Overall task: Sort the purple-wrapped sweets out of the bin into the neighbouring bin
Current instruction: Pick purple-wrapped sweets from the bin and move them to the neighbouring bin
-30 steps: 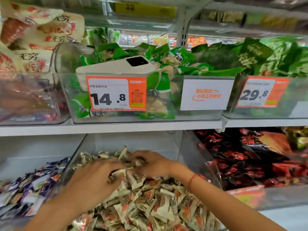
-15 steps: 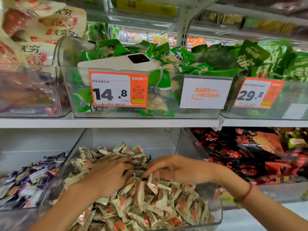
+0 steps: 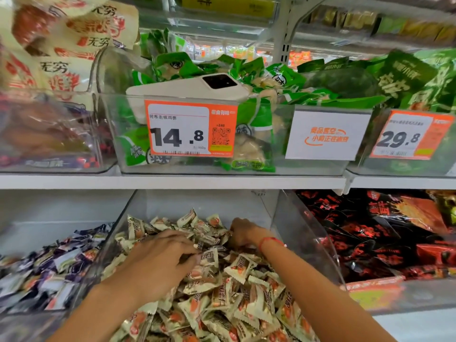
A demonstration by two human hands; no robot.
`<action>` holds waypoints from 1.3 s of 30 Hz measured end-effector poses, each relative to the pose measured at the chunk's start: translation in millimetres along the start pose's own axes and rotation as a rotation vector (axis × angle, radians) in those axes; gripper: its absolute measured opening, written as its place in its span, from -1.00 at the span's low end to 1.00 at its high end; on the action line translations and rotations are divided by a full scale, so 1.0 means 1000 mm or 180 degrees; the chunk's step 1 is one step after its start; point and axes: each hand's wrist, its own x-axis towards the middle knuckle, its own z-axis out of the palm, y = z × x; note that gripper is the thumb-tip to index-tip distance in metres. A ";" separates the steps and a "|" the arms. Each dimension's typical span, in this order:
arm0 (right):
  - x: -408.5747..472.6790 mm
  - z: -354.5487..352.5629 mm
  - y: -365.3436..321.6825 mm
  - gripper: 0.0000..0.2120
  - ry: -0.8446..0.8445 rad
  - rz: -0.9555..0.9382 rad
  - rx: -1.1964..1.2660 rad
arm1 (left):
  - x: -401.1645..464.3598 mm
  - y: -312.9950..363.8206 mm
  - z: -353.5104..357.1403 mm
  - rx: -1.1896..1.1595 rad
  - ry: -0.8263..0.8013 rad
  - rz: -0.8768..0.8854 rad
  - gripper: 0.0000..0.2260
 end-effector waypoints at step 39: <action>-0.106 -0.017 -0.012 -0.71 0.0590 -0.1125 0.0050 | -0.034 -0.002 0.018 -0.2294 0.1496 -0.0500 -0.75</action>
